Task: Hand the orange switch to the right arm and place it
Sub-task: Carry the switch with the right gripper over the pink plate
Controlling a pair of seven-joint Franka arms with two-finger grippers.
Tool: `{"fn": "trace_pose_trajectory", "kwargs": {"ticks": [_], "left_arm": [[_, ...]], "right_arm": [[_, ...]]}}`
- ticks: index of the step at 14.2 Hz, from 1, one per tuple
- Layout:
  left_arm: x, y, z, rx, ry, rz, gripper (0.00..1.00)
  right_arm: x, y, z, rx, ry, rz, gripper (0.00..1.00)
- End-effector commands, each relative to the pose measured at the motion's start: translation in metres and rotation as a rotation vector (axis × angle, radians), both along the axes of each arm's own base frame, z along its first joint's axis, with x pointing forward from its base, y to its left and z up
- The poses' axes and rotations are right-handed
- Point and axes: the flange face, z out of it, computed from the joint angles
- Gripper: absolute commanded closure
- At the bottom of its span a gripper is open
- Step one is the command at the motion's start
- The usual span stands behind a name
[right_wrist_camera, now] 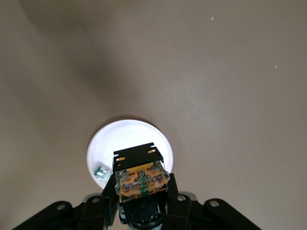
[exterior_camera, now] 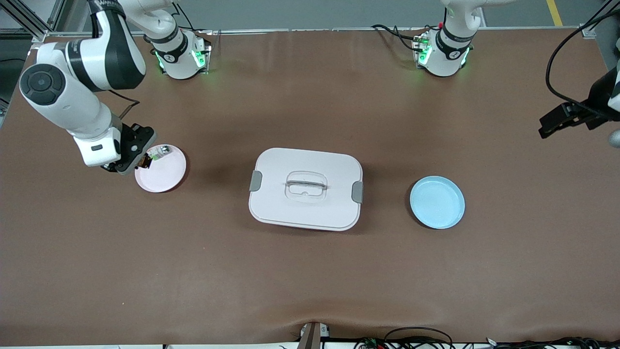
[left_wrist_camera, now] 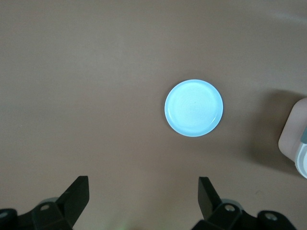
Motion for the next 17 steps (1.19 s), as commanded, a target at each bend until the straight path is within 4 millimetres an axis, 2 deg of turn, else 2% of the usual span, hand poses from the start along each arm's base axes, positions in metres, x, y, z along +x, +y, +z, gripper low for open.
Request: {"fn": "trace_pose_trajectory", "kwargs": {"ticks": [1,3,4,7,11,17], "left_arm": [[-0.025,0.004,-0.005,-0.028,0.016,-0.026,0.00],[-0.036,0.002,-0.014,-0.029,-0.008,-0.035,0.00],[-0.037,0.000,-0.014,-0.031,-0.022,-0.039,0.00],[-0.035,-0.003,-0.015,-0.030,-0.021,-0.045,0.00],[-0.035,-0.012,-0.008,-0.032,-0.029,-0.089,0.00],[-0.034,-0.004,-0.014,-0.035,-0.005,-0.142,0.00]], "right_arm": [[-0.013,-0.026,-0.020,-0.009,-0.042,0.075,1.00],[-0.018,-0.044,-0.036,-0.007,-0.052,0.111,1.00],[-0.020,-0.047,-0.041,-0.007,-0.044,0.121,1.00],[-0.028,-0.061,-0.054,-0.004,-0.054,0.122,1.00],[-0.049,-0.062,-0.085,0.007,-0.095,0.145,1.00],[-0.072,-0.060,-0.120,0.020,-0.138,0.155,1.00]]}}
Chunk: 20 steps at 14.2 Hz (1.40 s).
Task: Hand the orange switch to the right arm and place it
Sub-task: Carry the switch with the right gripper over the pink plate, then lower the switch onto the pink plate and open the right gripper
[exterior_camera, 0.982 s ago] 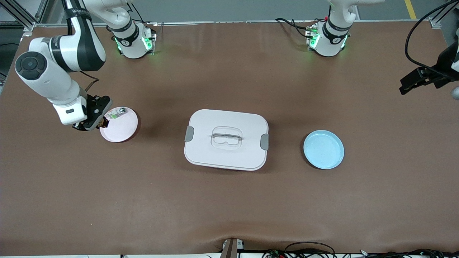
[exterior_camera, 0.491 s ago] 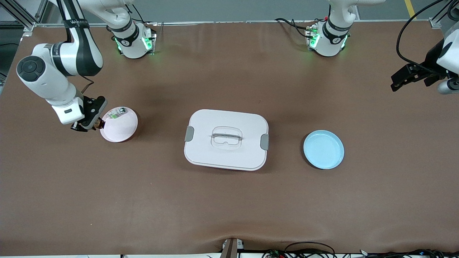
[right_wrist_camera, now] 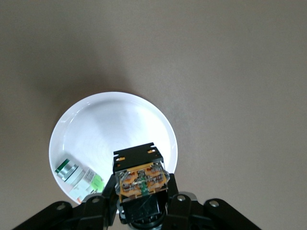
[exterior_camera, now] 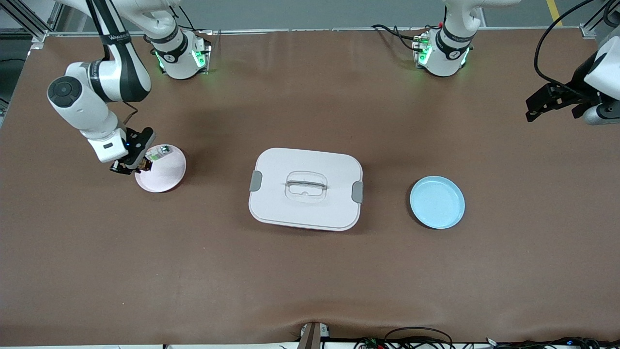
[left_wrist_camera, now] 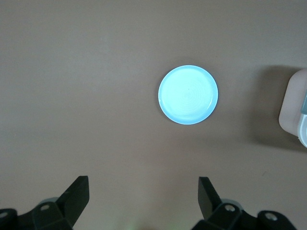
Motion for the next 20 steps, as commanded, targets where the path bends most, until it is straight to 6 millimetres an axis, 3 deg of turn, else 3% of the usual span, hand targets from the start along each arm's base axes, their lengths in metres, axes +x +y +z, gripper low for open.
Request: {"fn": "trace_pose_trajectory", "kwargs": {"ticks": [1,5,13,20], "left_arm": [[-0.004,-0.001,0.001,-0.016,0.004,-0.024,0.00],[-0.002,-0.001,-0.002,-0.015,0.007,-0.024,0.00],[-0.009,0.007,0.001,-0.016,0.032,-0.038,0.00],[-0.013,0.002,0.004,-0.014,0.036,-0.048,0.00]], "right_arm": [[-0.018,-0.002,-0.007,-0.003,-0.032,0.023,1.00],[-0.024,-0.001,-0.026,-0.014,-0.026,0.048,1.00],[-0.027,-0.008,-0.085,-0.016,-0.025,0.065,1.00],[-0.027,-0.006,-0.111,-0.006,-0.051,0.075,1.00]]}}
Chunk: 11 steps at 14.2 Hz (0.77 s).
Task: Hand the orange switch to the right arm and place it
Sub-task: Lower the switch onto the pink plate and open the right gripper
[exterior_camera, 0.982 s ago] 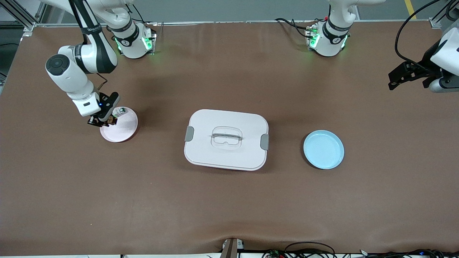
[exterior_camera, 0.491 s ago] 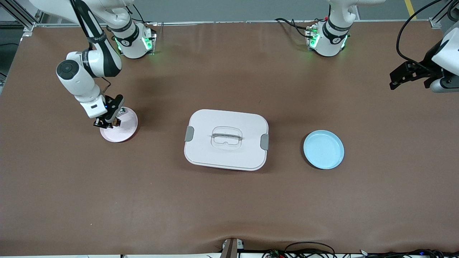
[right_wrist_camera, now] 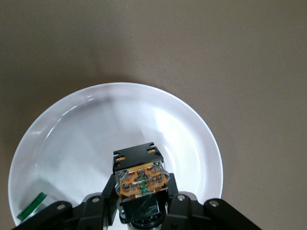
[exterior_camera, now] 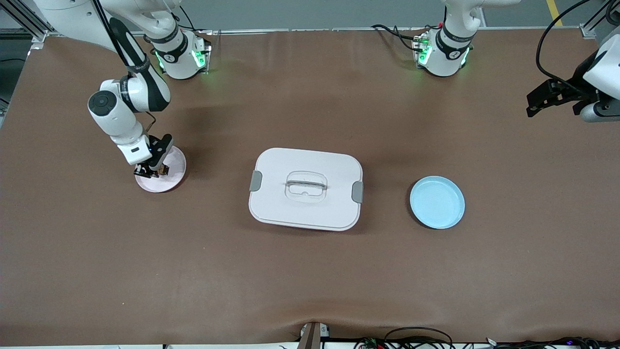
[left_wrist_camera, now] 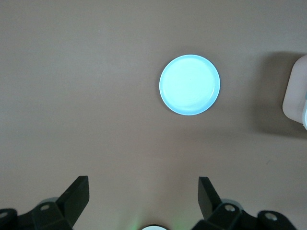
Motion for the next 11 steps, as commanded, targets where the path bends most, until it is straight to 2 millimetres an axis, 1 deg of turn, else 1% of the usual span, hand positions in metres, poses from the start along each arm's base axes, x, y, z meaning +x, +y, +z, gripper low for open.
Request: {"fn": "trace_pose_trajectory", "kwargs": {"ticks": [1,3,8,9,10,11], "left_arm": [[-0.0079,-0.0006,0.0050,-0.015,0.003,-0.019,0.00],[-0.0074,-0.0009,0.0042,-0.017,0.005,-0.020,0.00],[-0.0073,-0.0015,0.0051,-0.015,0.002,-0.021,0.00],[-0.0074,-0.0007,0.0049,-0.015,0.003,-0.019,0.00],[-0.0068,-0.0015,0.0043,-0.015,0.003,-0.021,0.00],[-0.0068,-0.0007,0.0036,-0.015,0.005,-0.020,0.00]], "right_arm": [[-0.0005,-0.0023,-0.0069,0.000,-0.017,0.020,1.00],[-0.0006,-0.0020,-0.0116,0.001,-0.020,0.022,1.00],[-0.0012,-0.0021,-0.0151,0.001,-0.013,0.020,1.00],[-0.0012,-0.0021,-0.0151,0.001,-0.013,0.020,0.97],[-0.0012,-0.0021,-0.0151,0.001,-0.013,0.020,0.89],[-0.0014,-0.0022,-0.0158,0.002,-0.012,0.019,0.76]]}}
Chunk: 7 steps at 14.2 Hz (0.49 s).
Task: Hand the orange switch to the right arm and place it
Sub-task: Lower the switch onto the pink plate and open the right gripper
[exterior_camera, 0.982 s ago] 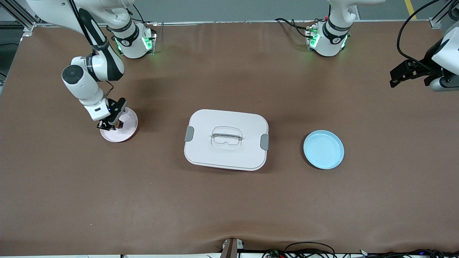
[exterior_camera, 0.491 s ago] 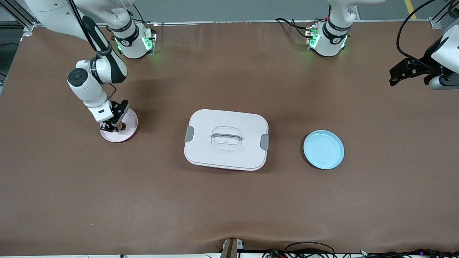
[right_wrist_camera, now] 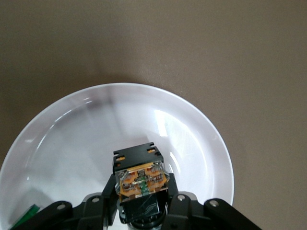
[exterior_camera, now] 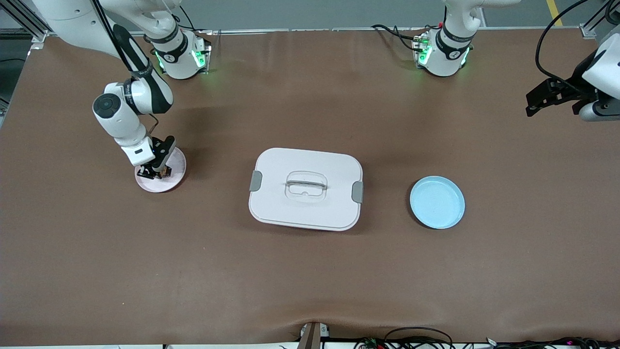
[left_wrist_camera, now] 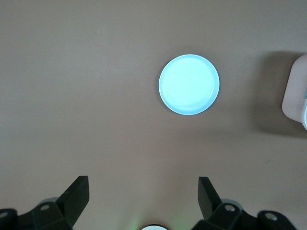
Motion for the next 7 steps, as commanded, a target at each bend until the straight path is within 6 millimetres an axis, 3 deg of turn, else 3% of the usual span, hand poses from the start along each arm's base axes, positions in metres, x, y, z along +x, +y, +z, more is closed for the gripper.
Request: {"fn": "trace_pose_trajectory", "kwargs": {"ticks": [1,2,3,5,7], "left_arm": [[-0.0064,-0.0001,0.0034,-0.015,0.004,-0.018,0.00],[-0.0064,-0.0001,0.0041,-0.015,0.002,-0.018,0.00],[-0.0065,-0.0011,0.0041,-0.017,0.002,-0.020,0.00],[-0.0069,-0.0009,0.0049,-0.015,0.001,-0.020,0.00],[-0.0065,-0.0009,0.0041,-0.015,0.002,-0.020,0.00]], "right_arm": [[0.0003,-0.0027,-0.0024,-0.002,-0.008,0.017,0.65],[0.0009,-0.0027,-0.0020,-0.002,-0.009,0.017,0.49],[0.0009,-0.0027,-0.0020,-0.002,-0.009,0.017,0.15],[0.0027,-0.0027,-0.0002,-0.002,-0.015,0.017,0.00],[0.0048,-0.0006,0.0016,-0.003,-0.020,0.023,0.00]]}}
